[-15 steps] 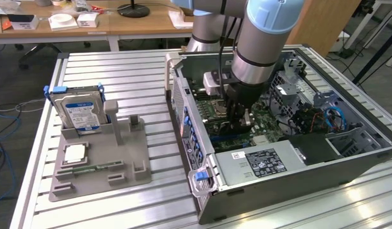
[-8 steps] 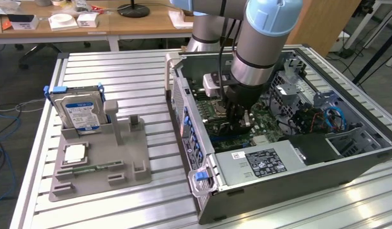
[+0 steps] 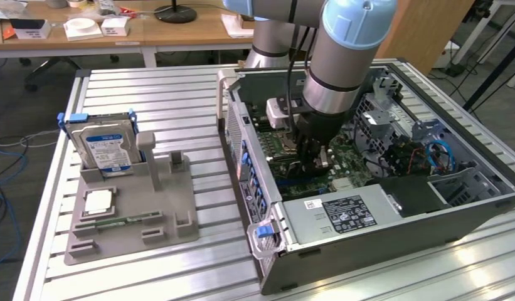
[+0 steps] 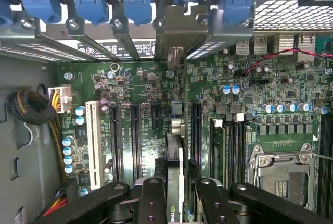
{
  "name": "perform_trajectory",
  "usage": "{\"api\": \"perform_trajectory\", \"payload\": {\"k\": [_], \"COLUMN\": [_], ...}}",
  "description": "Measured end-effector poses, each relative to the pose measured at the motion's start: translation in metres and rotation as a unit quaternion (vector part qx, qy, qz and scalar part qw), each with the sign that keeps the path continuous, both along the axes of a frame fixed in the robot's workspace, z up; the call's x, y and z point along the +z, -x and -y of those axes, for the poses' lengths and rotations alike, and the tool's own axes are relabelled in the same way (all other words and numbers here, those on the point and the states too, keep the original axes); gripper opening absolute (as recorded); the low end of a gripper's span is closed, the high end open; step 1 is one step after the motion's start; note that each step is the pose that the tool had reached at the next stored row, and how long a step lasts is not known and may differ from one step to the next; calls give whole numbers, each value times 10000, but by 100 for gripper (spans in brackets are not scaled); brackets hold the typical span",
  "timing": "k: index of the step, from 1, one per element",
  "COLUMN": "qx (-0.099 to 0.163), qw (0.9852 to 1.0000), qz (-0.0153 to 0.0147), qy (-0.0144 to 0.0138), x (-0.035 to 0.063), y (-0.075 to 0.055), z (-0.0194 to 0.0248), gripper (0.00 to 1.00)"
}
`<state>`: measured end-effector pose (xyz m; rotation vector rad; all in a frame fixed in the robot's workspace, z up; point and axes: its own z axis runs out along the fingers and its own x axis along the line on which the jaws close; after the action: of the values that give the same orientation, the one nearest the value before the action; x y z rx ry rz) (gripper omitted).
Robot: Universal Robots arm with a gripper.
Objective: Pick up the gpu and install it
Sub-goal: 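Insert the gpu into the slot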
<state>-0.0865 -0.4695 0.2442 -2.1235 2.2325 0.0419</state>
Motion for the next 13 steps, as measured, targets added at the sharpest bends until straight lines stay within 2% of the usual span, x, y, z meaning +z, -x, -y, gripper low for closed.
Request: {"api": "perform_trajectory", "payload": {"k": [13], "qx": [1], "qw": [10000], "qz": [6], "qy": [1], "x": [-22], "y": [0], "z": [0], "gripper": [26]}}
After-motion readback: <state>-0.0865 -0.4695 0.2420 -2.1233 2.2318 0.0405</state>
